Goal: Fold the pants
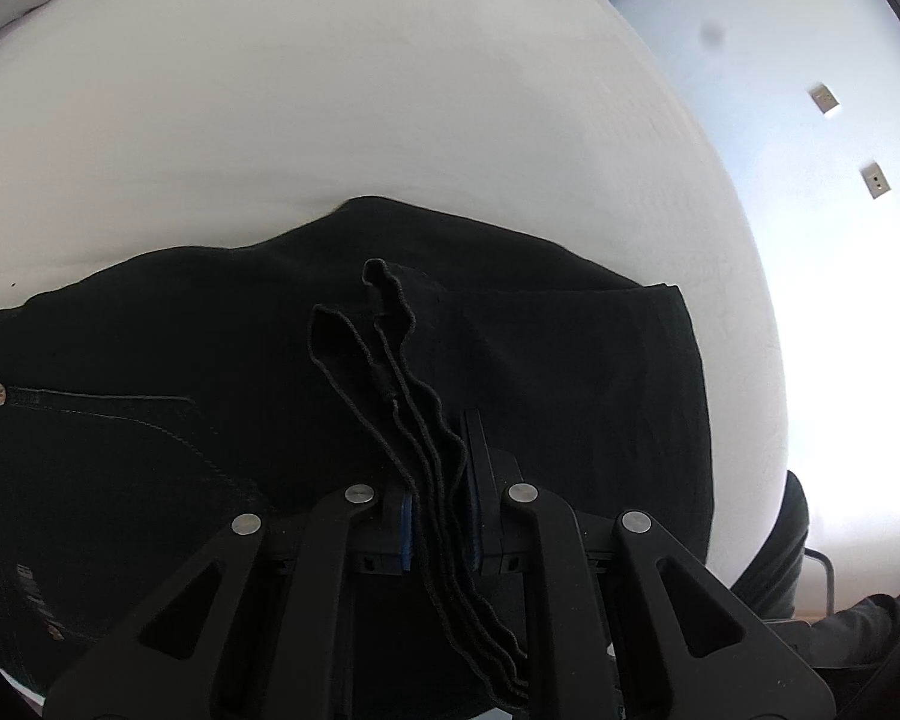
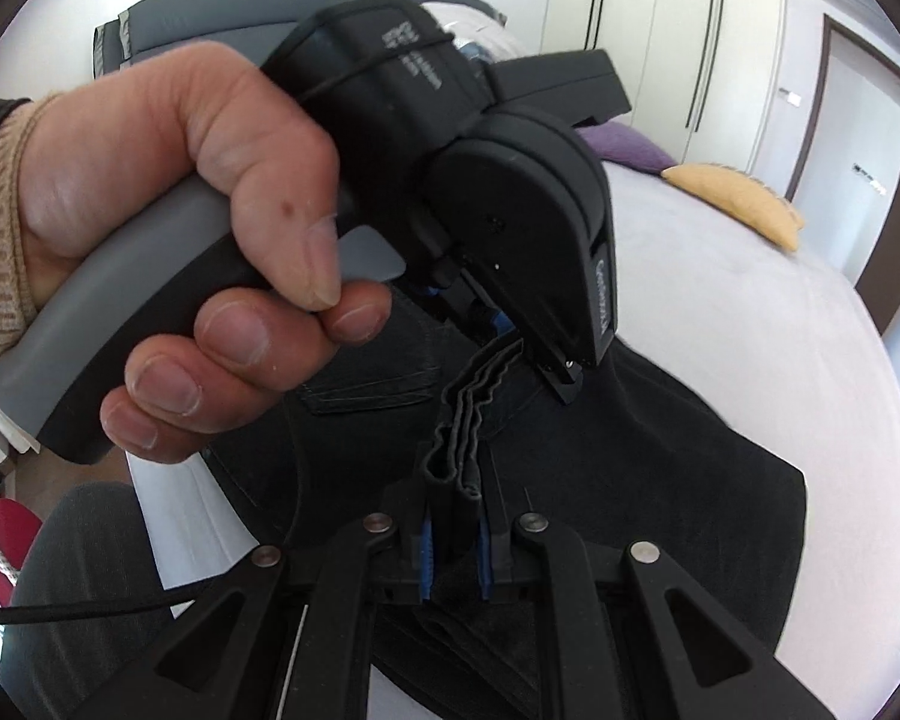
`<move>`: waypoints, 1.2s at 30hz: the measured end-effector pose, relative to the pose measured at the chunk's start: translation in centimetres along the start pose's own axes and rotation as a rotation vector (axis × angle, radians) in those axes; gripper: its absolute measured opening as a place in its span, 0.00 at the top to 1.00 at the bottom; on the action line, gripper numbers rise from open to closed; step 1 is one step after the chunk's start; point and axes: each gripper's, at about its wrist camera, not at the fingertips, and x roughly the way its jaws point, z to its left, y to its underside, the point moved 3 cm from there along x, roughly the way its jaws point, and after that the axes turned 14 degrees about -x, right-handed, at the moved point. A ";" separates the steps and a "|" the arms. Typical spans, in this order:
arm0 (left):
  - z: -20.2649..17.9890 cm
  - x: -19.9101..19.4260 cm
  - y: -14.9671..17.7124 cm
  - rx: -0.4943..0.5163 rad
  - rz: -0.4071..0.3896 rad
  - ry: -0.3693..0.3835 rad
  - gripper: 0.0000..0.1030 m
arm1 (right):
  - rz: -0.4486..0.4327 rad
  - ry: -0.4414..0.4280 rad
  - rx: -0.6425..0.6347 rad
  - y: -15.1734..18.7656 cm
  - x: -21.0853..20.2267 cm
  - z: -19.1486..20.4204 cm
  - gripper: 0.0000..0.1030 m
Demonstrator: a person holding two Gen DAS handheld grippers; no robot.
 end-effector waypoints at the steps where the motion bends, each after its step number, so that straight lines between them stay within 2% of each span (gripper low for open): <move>1: 0.8 0.0 -0.3 -0.011 0.003 -0.001 0.89 | 0.008 -0.011 0.004 -0.2 0.6 0.2 0.88; 5: 2.8 0.1 -1.2 -0.029 -0.003 0.001 0.89 | 0.045 -0.036 0.003 -0.3 2.7 0.3 0.88; 7: 6.3 0.1 0.1 -0.024 -0.002 -0.001 0.89 | 0.055 -0.044 -0.007 -0.1 3.4 0.4 0.88; 10: 6.8 0.7 0.3 -0.026 -0.003 -0.025 0.85 | 0.087 -0.066 -0.009 0.0 4.6 0.5 0.86; 12: 7.3 0.7 -0.2 -0.032 -0.002 -0.020 0.84 | 0.113 -0.100 0.006 0.5 5.5 0.7 0.81; 14: 7.3 0.7 0.0 -0.041 -0.022 -0.029 0.77 | 0.108 -0.136 0.028 0.8 5.6 -0.2 0.76; 15: 7.7 0.0 -0.1 -0.042 -0.048 -0.058 0.77 | 0.099 -0.175 0.046 0.9 5.2 -0.6 0.66; 16: 8.4 -1.0 -0.6 -0.044 -0.097 -0.129 0.77 | 0.086 -0.221 0.065 1.1 4.6 -1.1 0.55; 17: 8.9 -1.8 -0.8 -0.048 -0.124 -0.170 0.77 | 0.063 -0.264 0.089 1.3 3.7 -1.6 0.52; 19: 9.8 -3.8 -1.2 -0.074 -0.182 -0.223 0.77 | 0.009 -0.345 0.160 2.0 1.2 -3.3 0.51; 22: 8.3 -6.5 -0.6 -0.032 -0.263 -0.197 0.77 | -0.077 -0.476 0.301 3.6 -2.7 -6.9 0.51; 24: 6.4 -6.6 0.7 0.041 -0.280 -0.183 0.77 | -0.105 -0.507 0.406 5.9 -4.5 -9.2 0.51; 27: 4.3 -4.4 3.4 0.109 -0.256 -0.155 0.77 | -0.098 -0.510 0.603 8.5 -5.3 -14.2 0.51; 29: 3.3 -1.1 5.7 0.124 -0.214 -0.179 0.77 | -0.091 -0.502 0.709 10.7 -5.4 -17.7 0.52; 31: 3.7 1.4 7.6 0.100 -0.162 -0.197 0.77 | -0.124 -0.534 0.780 11.7 -5.3 -20.6 0.52; 33: 4.2 1.7 9.0 0.115 -0.200 -0.205 0.77 | -0.158 -0.569 0.811 11.9 -4.7 -22.9 0.52; 36: 4.4 1.6 10.0 0.133 -0.217 -0.236 0.77 | -0.190 -0.637 0.864 12.1 -2.7 -23.6 0.52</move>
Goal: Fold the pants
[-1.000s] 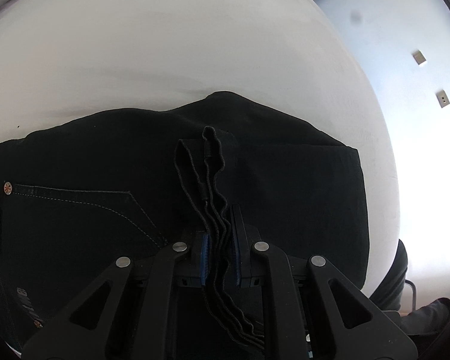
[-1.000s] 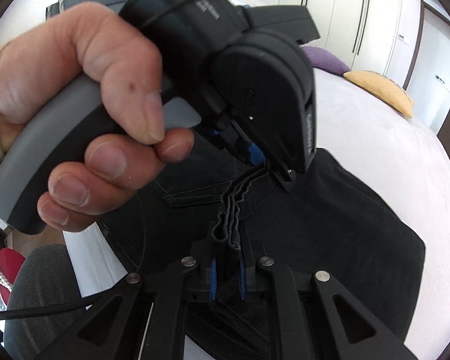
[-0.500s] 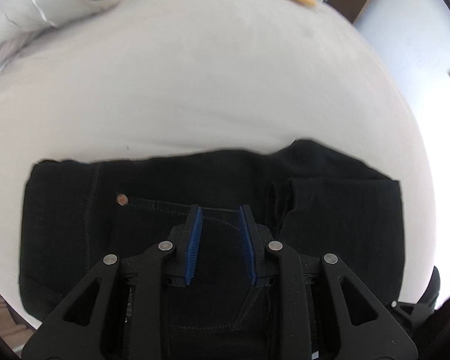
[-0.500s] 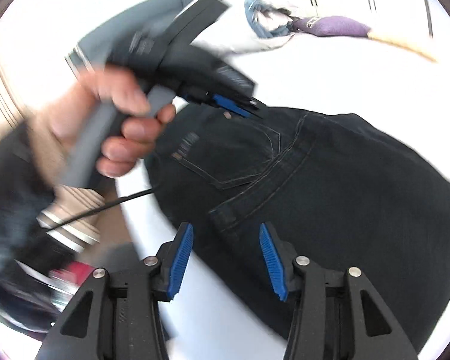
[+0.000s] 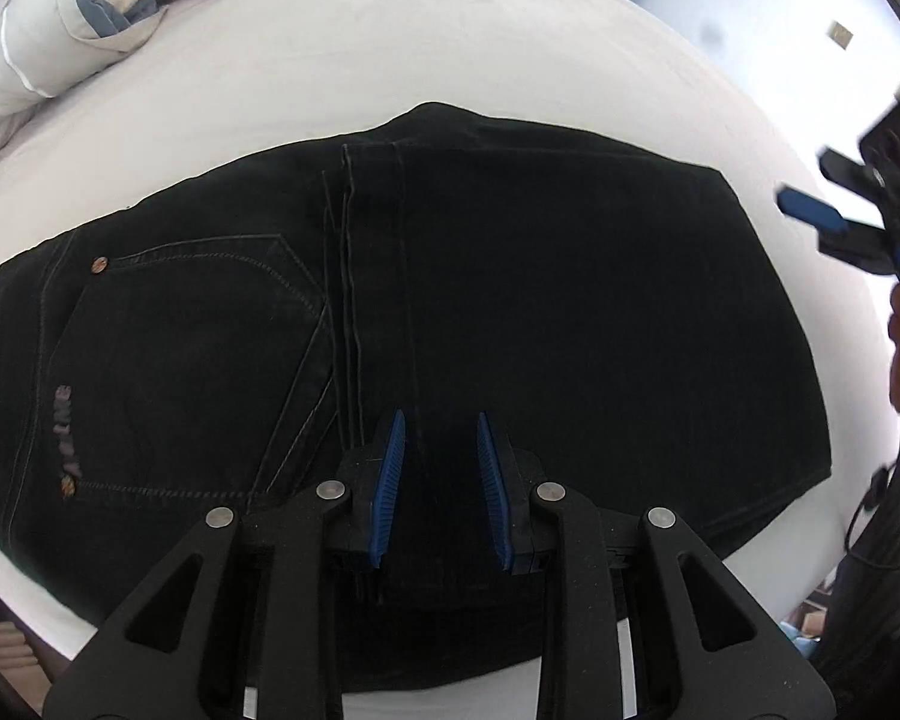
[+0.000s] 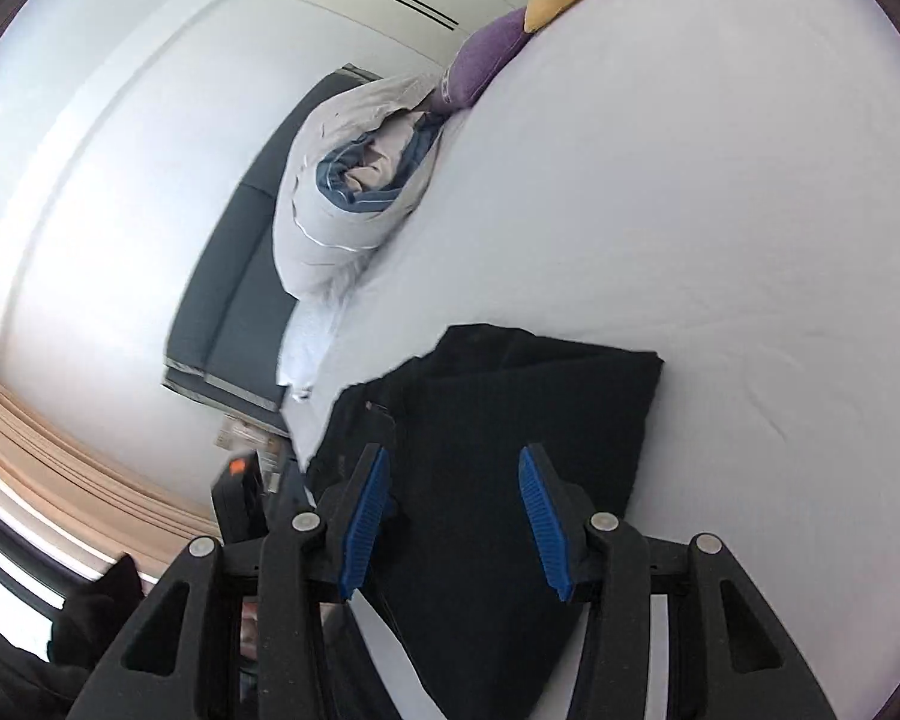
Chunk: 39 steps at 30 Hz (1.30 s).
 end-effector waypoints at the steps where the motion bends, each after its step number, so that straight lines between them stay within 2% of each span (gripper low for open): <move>1: 0.0 0.0 0.2 0.012 -0.003 -0.011 0.77 | -0.003 -0.001 0.020 -0.2 0.2 -0.5 0.52; 3: -0.1 0.1 0.6 0.034 -0.006 -0.031 0.77 | 0.011 -0.001 0.069 -0.3 1.5 -2.2 0.52; 6: -0.5 0.5 0.7 0.018 -0.016 -0.036 0.77 | 0.038 0.004 0.129 1.6 3.5 -3.9 0.63; 7: -0.5 0.5 0.7 0.009 -0.019 -0.030 0.77 | 0.032 -0.009 0.130 2.3 3.8 -3.7 0.63; 10: 0.2 0.8 0.7 -0.015 -0.024 -0.004 0.77 | 0.047 -0.026 0.122 4.7 3.7 -2.2 0.63; 13: 1.7 0.1 0.7 -0.020 -0.023 0.011 0.77 | 0.107 -0.042 0.099 8.4 3.7 -0.1 0.63; 16: 5.3 -1.0 1.4 -0.014 -0.028 0.015 0.77 | 0.164 -0.060 0.038 12.1 3.6 2.7 0.63; 19: 4.7 -1.7 2.0 -0.034 -0.047 0.028 0.77 | 0.234 -0.107 0.038 14.7 3.4 5.0 0.63; 21: 5.1 -3.2 2.2 -0.064 -0.070 0.048 0.77 | 0.258 -0.096 -0.008 15.4 3.2 6.5 0.61; 24: 7.0 -5.1 2.5 -0.180 -0.116 0.067 0.76 | 0.199 -0.150 -0.033 14.5 2.0 8.4 0.61; 27: 11.2 -8.5 3.6 -0.380 -0.232 0.154 0.76 | 0.135 -0.139 -0.041 11.7 1.5 8.5 0.60; 28: 12.9 -9.4 4.1 -0.453 -0.264 0.169 0.71 | 0.121 -0.126 -0.040 10.7 1.6 8.3 0.59; 29: 15.0 -10.4 4.8 -0.532 -0.293 0.184 0.50 | 0.108 -0.117 -0.039 9.8 1.9 8.1 0.59; 30: 16.9 -11.3 5.5 -0.603 -0.329 0.196 0.34 | 0.091 -0.114 -0.038 8.7 2.1 7.9 0.59; 31: 19.2 -12.4 6.5 -0.691 -0.390 0.208 0.10 | 0.073 -0.108 -0.030 7.7 2.5 7.6 0.59; 32: 21.0 -13.2 7.4 -0.757 -0.435 0.219 0.06 | 0.059 -0.100 -0.014 7.1 2.7 7.2 0.58; 34: 24.7 -13.5 8.8 -0.889 -0.450 0.250 0.06 | 0.042 -0.104 0.036 6.3 3.5 6.2 0.53; 36: 27.3 -13.2 9.7 -0.976 -0.446 0.267 0.06 | 0.036 -0.109 0.119 6.3 5.1 4.5 0.53; 39: 30.1 -11.9 10.1 -1.050 -0.401 0.296 0.06 | 0.082 -0.060 0.230 7.3 7.3 2.0 0.54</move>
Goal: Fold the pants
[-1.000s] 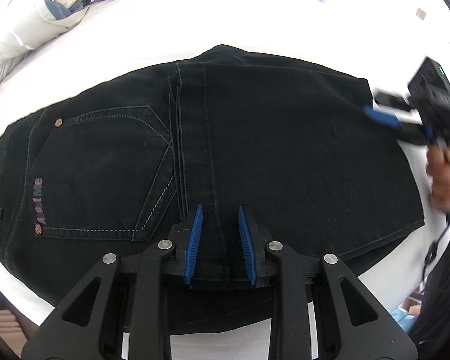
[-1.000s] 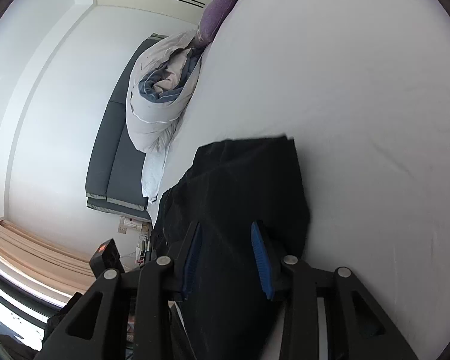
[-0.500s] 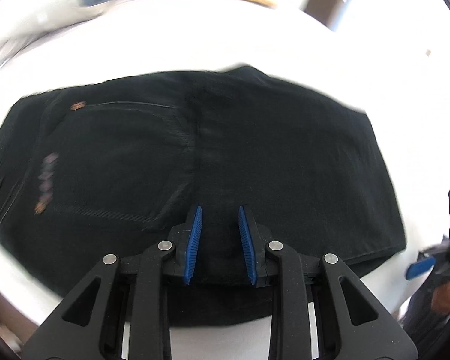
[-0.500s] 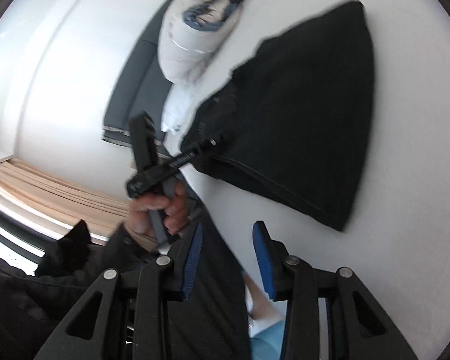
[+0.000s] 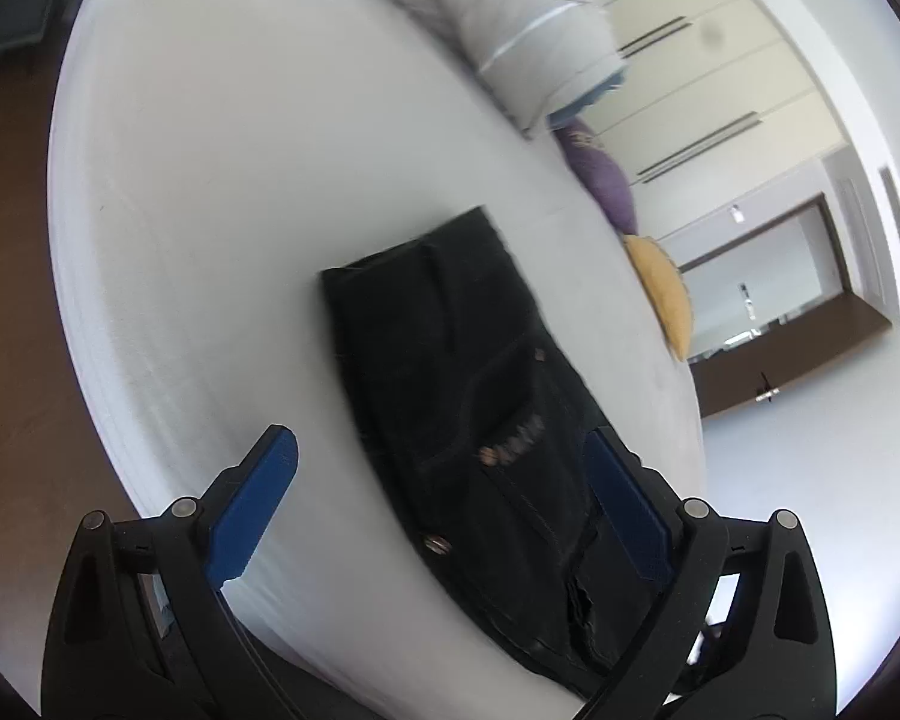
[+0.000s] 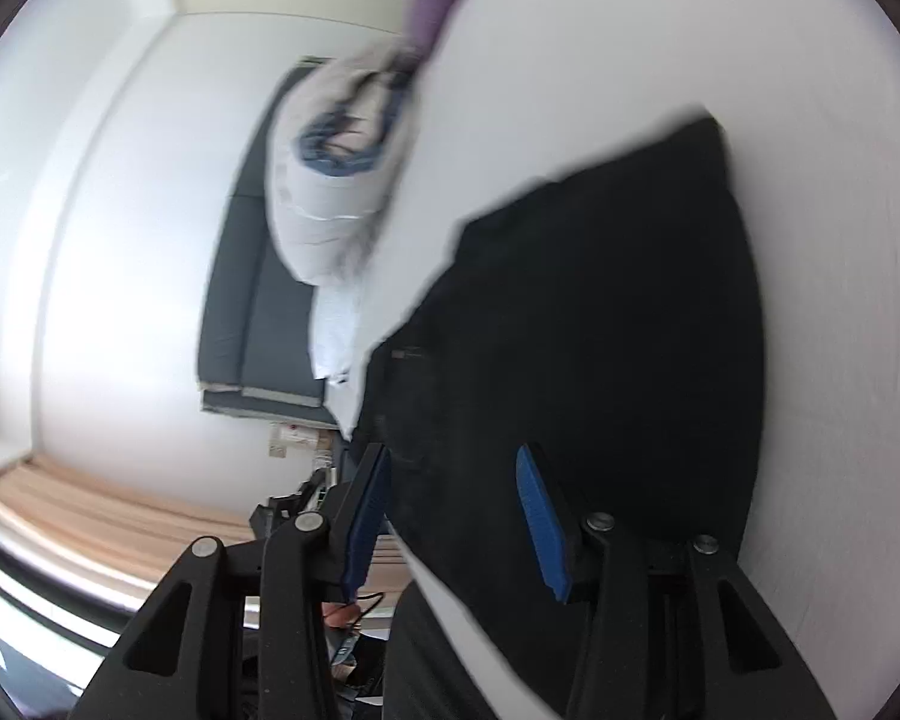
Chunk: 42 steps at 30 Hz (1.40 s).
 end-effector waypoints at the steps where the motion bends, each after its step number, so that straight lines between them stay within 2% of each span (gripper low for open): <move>1: 0.4 0.3 -0.3 -0.014 0.009 0.001 0.06 | 0.019 0.034 0.022 0.4 0.7 -1.0 0.69; 3: 1.4 1.4 -0.9 -0.061 0.045 0.035 0.06 | 0.010 0.075 0.036 0.7 0.9 -2.0 0.86; 4: 1.8 1.9 -0.8 -0.076 0.056 0.034 0.06 | -0.003 0.059 0.060 0.8 0.8 -2.3 0.88; 6: 1.9 2.5 -1.2 -0.096 0.065 0.044 0.06 | -0.008 0.037 0.094 0.7 0.7 -2.7 0.91; 12: 2.4 4.0 -3.0 -0.169 0.103 0.102 0.08 | 0.008 0.075 0.076 0.6 0.9 -2.5 0.91; 13: 2.2 4.4 -3.1 -0.185 0.106 0.107 0.11 | 0.006 0.073 0.074 0.8 0.8 -2.5 0.91; 15: 2.4 4.4 -3.6 -0.216 0.119 0.120 0.25 | 0.004 0.071 0.074 0.9 0.5 -2.6 0.91; 17: 3.1 4.7 -4.0 -0.259 0.139 0.123 0.46 | 0.005 0.071 0.076 0.9 0.6 -2.6 0.91; 18: 3.6 5.0 -4.2 -0.284 0.145 0.124 0.52 | 0.006 0.073 0.076 0.8 0.7 -2.6 0.91; 19: 4.2 5.1 -4.4 -0.309 0.151 0.126 0.64 | 0.007 0.075 0.076 0.8 0.7 -2.6 0.91; 20: 4.9 5.1 -4.5 -0.338 0.158 0.129 0.70 | 0.008 0.079 0.073 0.8 0.7 -2.5 0.91; 22: 5.5 5.0 -4.5 -0.359 0.156 0.140 0.75 | 0.012 0.094 0.067 0.7 0.8 -2.4 0.91; 27: 3.2 3.7 -4.1 -0.280 0.084 0.095 0.85 | 0.036 0.168 0.036 0.5 1.3 -1.5 0.95; 29: 0.4 2.5 -3.6 -0.182 0.040 0.071 0.87 | 0.048 0.207 0.021 0.4 1.6 -1.3 1.00; 34: -10.1 1.1 0.2 0.184 -0.018 0.034 0.87 | 0.058 0.240 0.016 0.4 1.9 -1.5 1.00; 36: -15.2 0.9 4.3 0.398 -0.014 0.033 0.87 | 0.061 0.249 0.005 0.4 2.0 -1.5 1.00; 37: -17.8 1.1 7.3 0.539 -0.009 0.029 0.87 | 0.060 0.250 0.002 0.4 2.0 -1.4 1.00; 39: -20.7 1.8 13.1 0.760 0.018 0.029 0.87 | 0.060 0.235 0.006 0.3 2.0 -1.4 1.00; 41: -21.5 2.5 18.5 0.919 0.074 0.045 0.87 | 0.061 0.197 0.025 0.1 1.5 -1.2 0.88; 42: -21.3 2.9 21.7 1.011 0.102 0.038 0.87 | 0.048 0.165 0.032 0.1 1.0 -0.9 0.65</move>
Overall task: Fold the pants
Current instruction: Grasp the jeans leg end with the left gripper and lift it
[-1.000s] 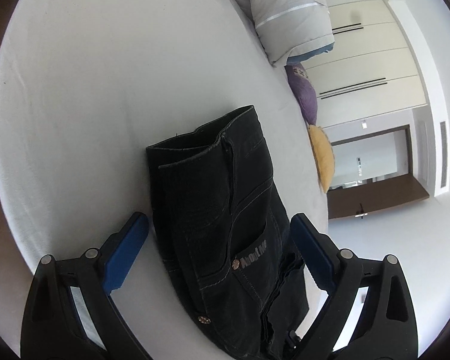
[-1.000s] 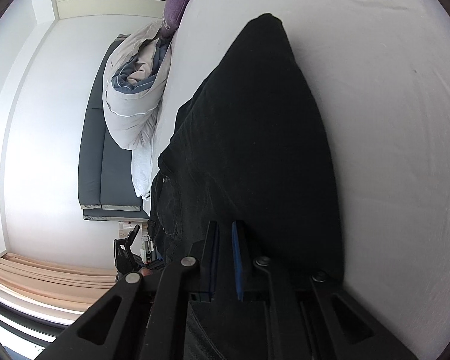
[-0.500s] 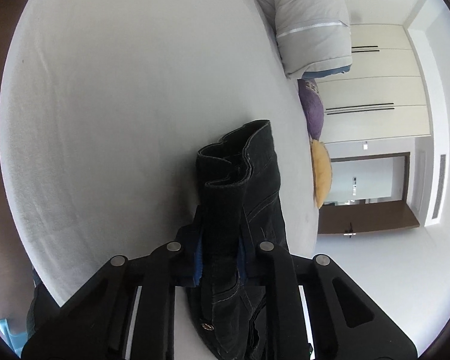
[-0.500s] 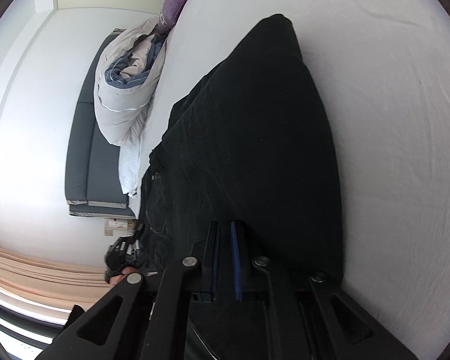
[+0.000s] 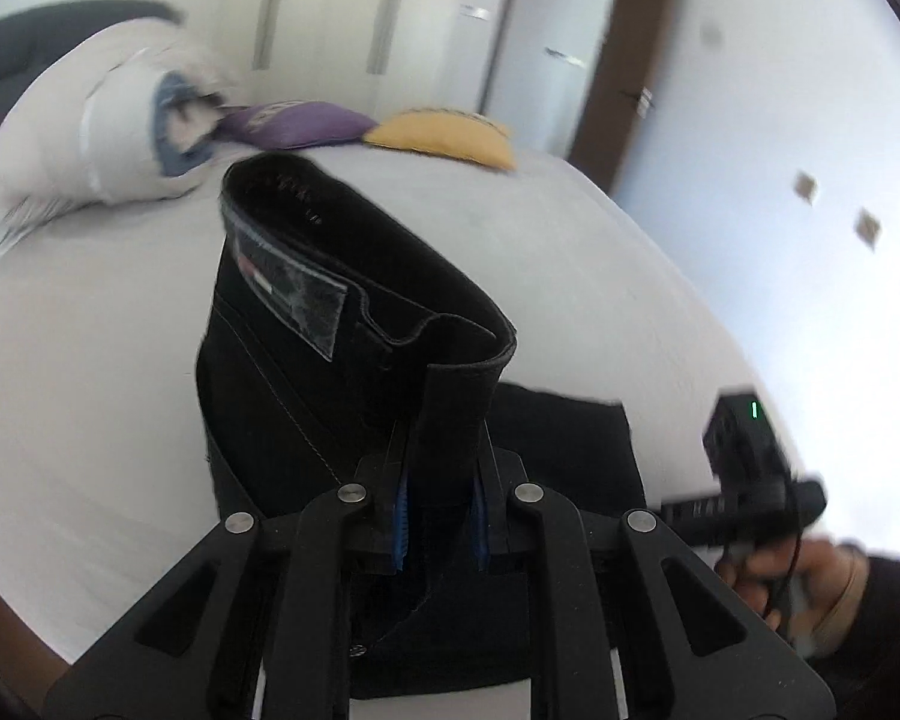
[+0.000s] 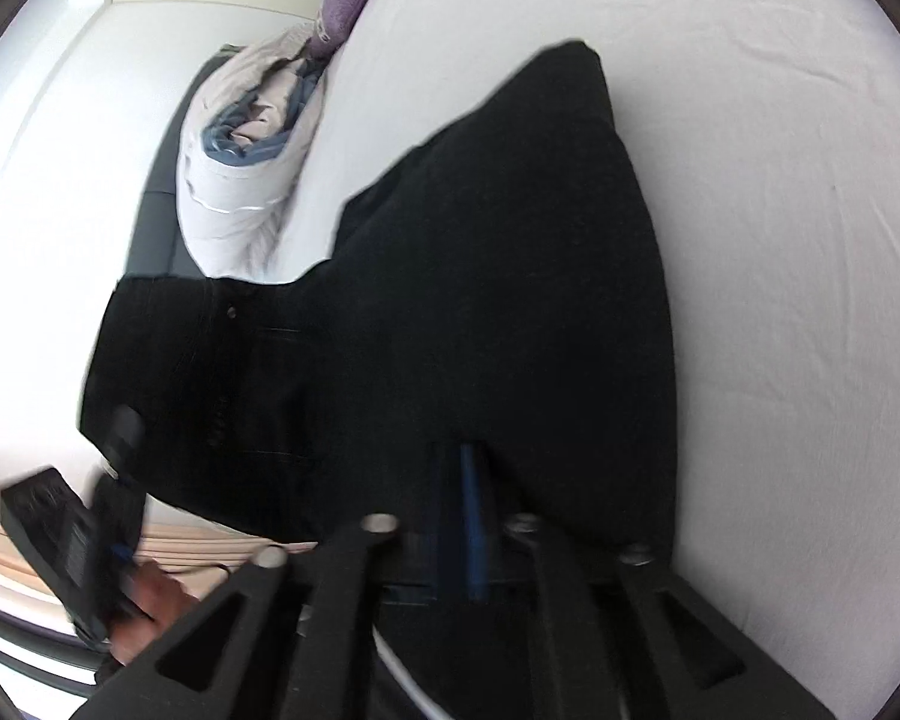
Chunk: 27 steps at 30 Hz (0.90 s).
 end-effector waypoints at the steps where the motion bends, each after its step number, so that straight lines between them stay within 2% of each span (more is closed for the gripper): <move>1: -1.7 0.8 1.6 0.070 0.027 -0.004 0.87 | -0.021 -0.033 0.001 0.0 -0.6 0.3 0.37; 3: -4.4 2.5 5.0 0.191 0.073 -0.028 0.87 | -0.068 -0.090 -0.005 -0.2 -1.9 1.0 0.15; 4: -5.6 3.4 6.8 0.253 0.098 -0.049 0.87 | -0.082 -0.105 -0.011 -0.3 -2.4 1.2 0.12; 7: -7.5 4.9 10.1 0.348 0.129 -0.104 0.87 | -0.092 -0.131 -0.013 -0.5 -3.0 1.3 0.12; 10: -8.3 6.1 11.0 0.424 0.107 -0.186 0.87 | -0.110 -0.117 -0.005 -0.6 -3.2 1.2 0.12; 13: -9.0 6.0 12.3 0.477 0.080 -0.236 0.87 | -0.070 -0.076 0.000 -0.8 -2.3 1.3 0.12; 18: -10.2 5.2 14.9 0.628 0.029 -0.301 0.87 | -0.035 -0.091 -0.044 -2.3 -1.2 3.3 0.12; 21: -10.5 4.7 16.4 0.722 -0.007 -0.337 0.87 | 0.023 -0.041 -0.060 -3.5 -0.1 3.6 0.13; 23: -10.9 4.2 17.5 0.790 -0.035 -0.357 0.86 | 0.071 0.006 -0.053 -4.1 0.7 3.1 0.24; 26: -11.3 4.1 18.6 0.867 -0.066 -0.373 0.87 | 0.096 0.048 -0.069 -4.5 1.5 2.8 0.48; 27: -11.4 4.1 18.9 0.878 -0.065 -0.371 0.86 | 0.097 0.048 -0.078 -4.5 1.6 2.7 0.74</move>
